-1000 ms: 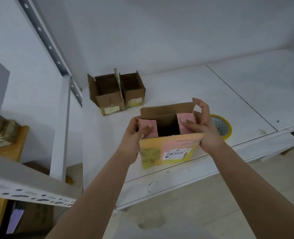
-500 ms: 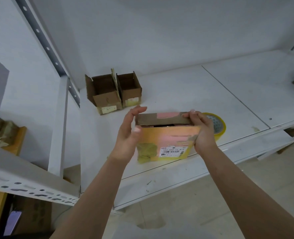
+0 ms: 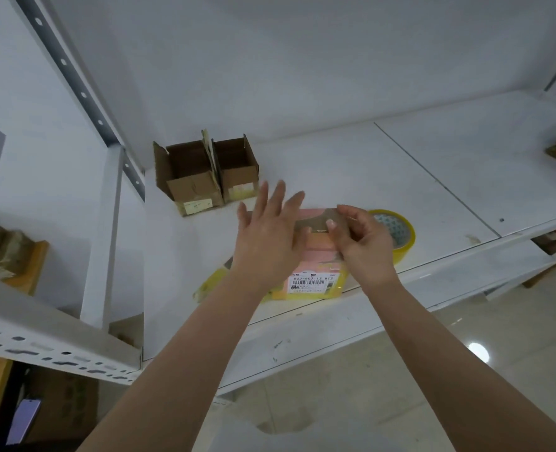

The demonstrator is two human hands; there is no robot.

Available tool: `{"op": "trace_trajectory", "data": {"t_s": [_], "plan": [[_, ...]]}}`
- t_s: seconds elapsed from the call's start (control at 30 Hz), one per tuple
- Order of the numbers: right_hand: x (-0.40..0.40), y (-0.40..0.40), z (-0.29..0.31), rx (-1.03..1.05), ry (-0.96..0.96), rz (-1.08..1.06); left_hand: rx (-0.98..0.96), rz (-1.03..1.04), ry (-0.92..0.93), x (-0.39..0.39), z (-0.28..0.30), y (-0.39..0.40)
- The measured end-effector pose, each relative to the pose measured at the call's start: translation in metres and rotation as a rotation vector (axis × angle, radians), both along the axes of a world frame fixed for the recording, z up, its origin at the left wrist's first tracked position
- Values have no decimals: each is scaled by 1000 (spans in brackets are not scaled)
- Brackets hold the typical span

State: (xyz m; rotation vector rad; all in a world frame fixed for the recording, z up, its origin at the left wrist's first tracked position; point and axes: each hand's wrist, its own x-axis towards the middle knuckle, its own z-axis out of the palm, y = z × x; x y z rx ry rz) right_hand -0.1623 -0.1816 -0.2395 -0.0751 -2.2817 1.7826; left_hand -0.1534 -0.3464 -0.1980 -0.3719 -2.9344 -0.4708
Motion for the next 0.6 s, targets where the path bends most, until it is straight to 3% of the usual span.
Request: {"op": "trace_trajectory", "data": {"t_s": [0.1, 0.2, 0.3, 0.4, 0.47, 0.6], "plan": [[-1, 10, 2, 91, -83, 38, -275, 0, -160, -6, -12, 7], [-11, 37, 7, 128, -100, -53, -302, -16, -158, -10, -16, 4], [-25, 72, 9, 454, -194, -36, -327, -16, -144, -11, -15, 4], [-33, 91, 1, 869, -432, 257, -342, -10, -148, -9, -15, 6], [-32, 93, -10, 1082, -526, 344, -338, -3, -150, -9, -14, 5], [-27, 91, -19, 1331, -420, 228, -336, -2, -165, -9, -12, 5]]}}
